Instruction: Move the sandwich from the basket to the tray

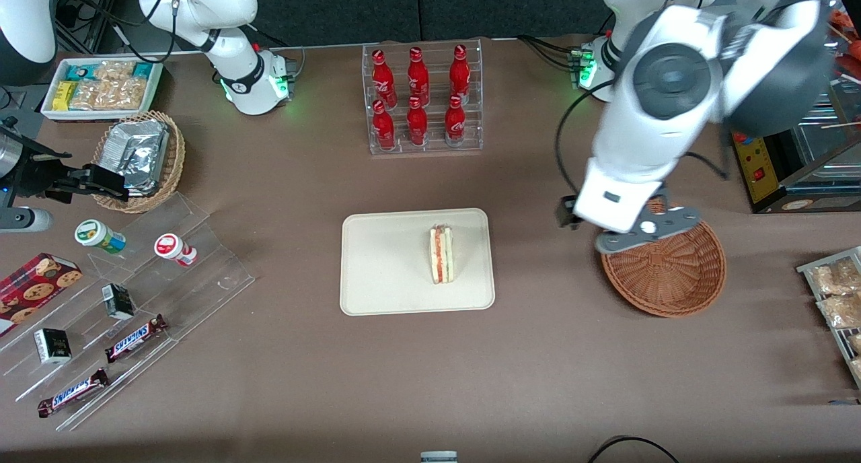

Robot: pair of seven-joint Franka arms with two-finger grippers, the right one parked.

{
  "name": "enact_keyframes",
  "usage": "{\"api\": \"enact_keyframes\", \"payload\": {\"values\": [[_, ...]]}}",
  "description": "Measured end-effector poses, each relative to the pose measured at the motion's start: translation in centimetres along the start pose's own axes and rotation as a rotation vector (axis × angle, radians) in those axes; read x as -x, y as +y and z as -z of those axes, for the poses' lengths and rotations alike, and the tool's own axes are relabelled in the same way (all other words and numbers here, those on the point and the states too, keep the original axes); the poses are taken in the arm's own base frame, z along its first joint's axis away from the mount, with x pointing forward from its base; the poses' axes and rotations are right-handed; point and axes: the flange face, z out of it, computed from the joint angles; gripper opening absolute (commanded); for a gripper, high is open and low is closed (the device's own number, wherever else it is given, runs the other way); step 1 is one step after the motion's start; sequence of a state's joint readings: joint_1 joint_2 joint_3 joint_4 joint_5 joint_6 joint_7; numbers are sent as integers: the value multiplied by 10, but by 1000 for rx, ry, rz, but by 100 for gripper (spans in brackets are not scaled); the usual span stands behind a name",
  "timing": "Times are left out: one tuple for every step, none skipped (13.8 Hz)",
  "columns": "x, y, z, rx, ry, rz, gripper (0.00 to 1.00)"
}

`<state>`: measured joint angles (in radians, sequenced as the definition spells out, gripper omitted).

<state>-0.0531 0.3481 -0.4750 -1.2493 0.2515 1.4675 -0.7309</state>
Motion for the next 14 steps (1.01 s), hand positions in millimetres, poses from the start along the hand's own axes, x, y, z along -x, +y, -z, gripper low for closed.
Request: {"api": "enact_keyframes", "payload": {"values": [[-5, -19, 6, 6, -14, -23, 99], [-11, -39, 13, 13, -23, -47, 99], [-15, -60, 19, 19, -33, -73, 100], [-18, -80, 24, 24, -47, -101, 99], [-20, -98, 29, 28, -60, -127, 100], [-22, -113, 32, 34, -70, -152, 100], [-23, -126, 35, 39, -74, -170, 100], [-24, -139, 37, 39, -81, -183, 100], [-24, -153, 39, 36, -89, -197, 100], [-22, -167, 40, 32, -95, -211, 100], [-20, -179, 40, 32, -100, -226, 100], [-18, -193, 41, 39, -105, -239, 100], [-14, -206, 40, 48, -113, -243, 100], [-10, -218, 39, 55, -123, -240, 100]]}}
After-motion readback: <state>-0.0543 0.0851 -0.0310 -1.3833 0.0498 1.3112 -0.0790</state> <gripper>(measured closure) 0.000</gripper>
